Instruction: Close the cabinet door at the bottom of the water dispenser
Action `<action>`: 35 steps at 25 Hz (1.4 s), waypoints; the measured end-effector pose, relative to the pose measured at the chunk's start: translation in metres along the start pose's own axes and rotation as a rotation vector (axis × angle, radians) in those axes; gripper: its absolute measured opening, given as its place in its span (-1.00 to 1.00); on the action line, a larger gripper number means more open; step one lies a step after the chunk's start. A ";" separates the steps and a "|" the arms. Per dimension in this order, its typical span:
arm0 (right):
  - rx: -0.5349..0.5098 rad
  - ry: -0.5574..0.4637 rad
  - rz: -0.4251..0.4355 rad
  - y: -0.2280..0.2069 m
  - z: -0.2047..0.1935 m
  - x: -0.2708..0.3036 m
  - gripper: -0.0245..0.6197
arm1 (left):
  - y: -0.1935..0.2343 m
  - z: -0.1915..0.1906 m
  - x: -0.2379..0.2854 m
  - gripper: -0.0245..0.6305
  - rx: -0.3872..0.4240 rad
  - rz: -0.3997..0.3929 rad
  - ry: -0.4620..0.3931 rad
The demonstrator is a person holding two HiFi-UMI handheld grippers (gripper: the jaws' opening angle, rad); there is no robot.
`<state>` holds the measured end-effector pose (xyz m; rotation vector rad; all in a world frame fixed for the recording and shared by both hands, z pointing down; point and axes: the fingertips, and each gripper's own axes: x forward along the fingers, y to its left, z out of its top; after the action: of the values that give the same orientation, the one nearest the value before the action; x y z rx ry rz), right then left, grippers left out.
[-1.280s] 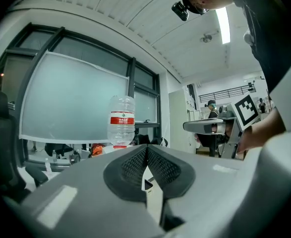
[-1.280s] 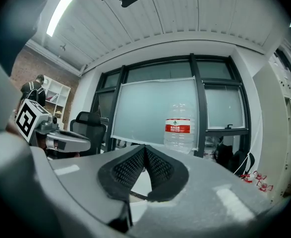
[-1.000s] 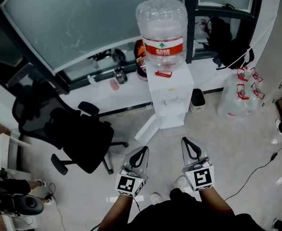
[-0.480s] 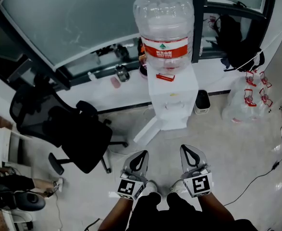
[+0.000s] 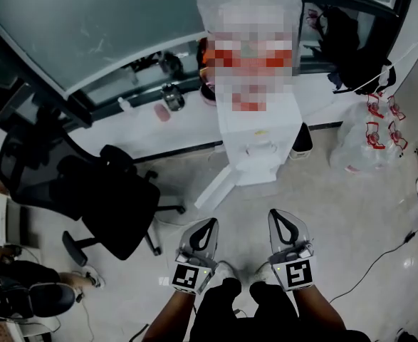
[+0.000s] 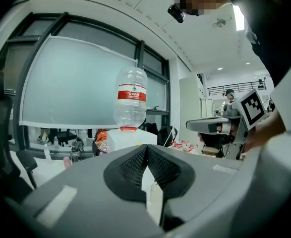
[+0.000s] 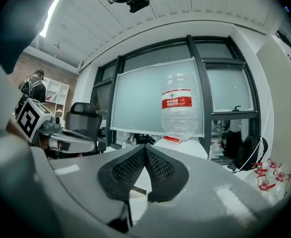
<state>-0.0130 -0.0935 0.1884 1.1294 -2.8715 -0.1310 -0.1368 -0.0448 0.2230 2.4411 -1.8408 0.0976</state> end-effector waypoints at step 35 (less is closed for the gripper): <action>-0.087 -0.070 0.124 0.072 -0.421 0.093 -0.91 | 0.130 -0.433 0.047 -0.88 0.058 0.207 -0.040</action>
<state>-0.0964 -0.1293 0.6166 0.9476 -2.9549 -0.2921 -0.2491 -0.0799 0.6620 2.2964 -2.1331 0.1180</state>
